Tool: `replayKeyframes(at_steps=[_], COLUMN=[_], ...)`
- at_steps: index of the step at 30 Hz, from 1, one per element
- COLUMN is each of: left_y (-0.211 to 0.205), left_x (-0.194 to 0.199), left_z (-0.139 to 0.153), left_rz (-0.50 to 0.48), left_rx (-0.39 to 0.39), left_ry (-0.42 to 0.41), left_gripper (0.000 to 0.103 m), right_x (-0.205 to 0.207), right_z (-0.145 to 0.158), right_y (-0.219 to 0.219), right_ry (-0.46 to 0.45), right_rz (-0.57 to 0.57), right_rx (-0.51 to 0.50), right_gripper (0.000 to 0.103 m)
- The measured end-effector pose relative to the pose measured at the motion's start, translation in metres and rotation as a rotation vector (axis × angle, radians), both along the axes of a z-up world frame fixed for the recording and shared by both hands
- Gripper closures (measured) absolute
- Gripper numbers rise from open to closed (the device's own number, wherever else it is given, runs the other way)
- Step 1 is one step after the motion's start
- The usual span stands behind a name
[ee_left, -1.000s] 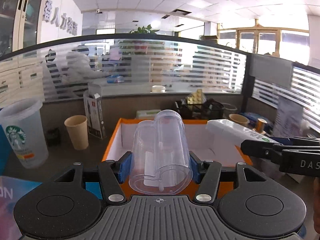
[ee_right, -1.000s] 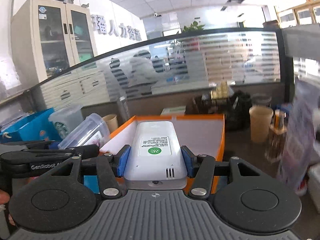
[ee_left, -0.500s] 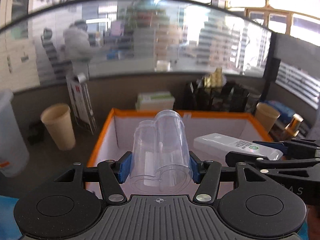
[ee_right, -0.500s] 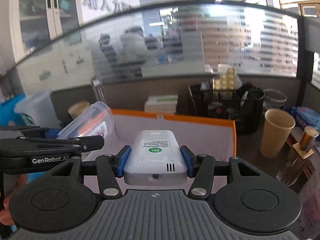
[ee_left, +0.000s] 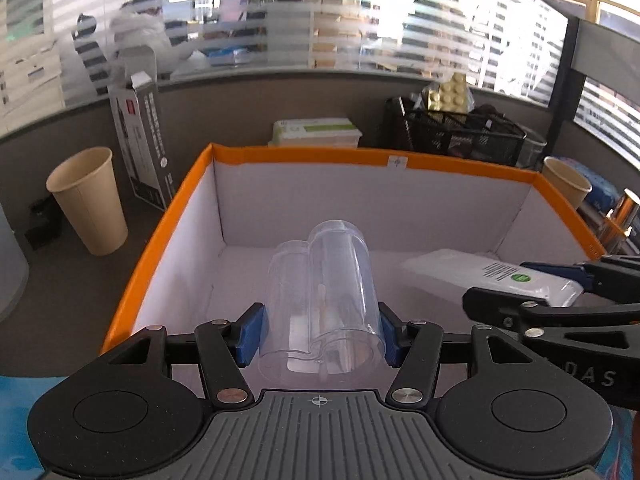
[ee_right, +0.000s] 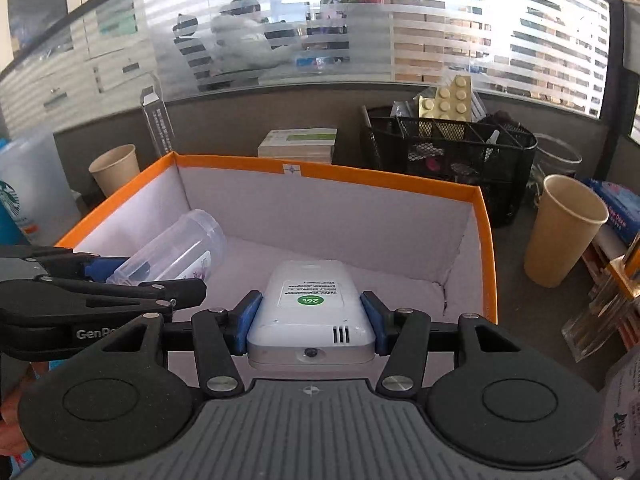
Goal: Organize rigid objects
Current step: 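Carry the clear case and white device with both tools over the orange box, then open both tools to drop the case and device into the orange box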
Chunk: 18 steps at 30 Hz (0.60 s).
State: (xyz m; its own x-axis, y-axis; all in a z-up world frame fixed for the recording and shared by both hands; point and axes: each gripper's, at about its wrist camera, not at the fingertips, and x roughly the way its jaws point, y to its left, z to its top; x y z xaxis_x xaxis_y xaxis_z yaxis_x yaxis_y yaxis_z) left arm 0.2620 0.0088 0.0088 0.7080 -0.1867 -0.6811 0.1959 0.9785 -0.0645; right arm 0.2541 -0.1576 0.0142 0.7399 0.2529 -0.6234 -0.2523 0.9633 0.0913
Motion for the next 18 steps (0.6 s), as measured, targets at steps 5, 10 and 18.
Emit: replayKeyframes(at_steps=[5,10,18], left_y=[-0.0002,-0.0031,-0.0023], left_x=[0.0021,0.0038,-0.0012], left_z=[-0.0018,-0.003,0.0011], left_rz=[0.005,0.008,0.031], left_rx=[0.009,0.031,0.037], left_ry=[0.002,0.001,-0.008], left_gripper=[0.047,0.046,0.03], right_x=[-0.0004,0.0006,-0.0068], right_z=[-0.0003,-0.0017,0.0082], right_y=[0.0024,0.005,0.0056], right_ry=[0.006,0.019,-0.031], right_rz=[-0.006,-0.012,-0.028], right_rx=[-0.028,-0.058,-0.067], right_gripper=[0.053,0.053,0.046])
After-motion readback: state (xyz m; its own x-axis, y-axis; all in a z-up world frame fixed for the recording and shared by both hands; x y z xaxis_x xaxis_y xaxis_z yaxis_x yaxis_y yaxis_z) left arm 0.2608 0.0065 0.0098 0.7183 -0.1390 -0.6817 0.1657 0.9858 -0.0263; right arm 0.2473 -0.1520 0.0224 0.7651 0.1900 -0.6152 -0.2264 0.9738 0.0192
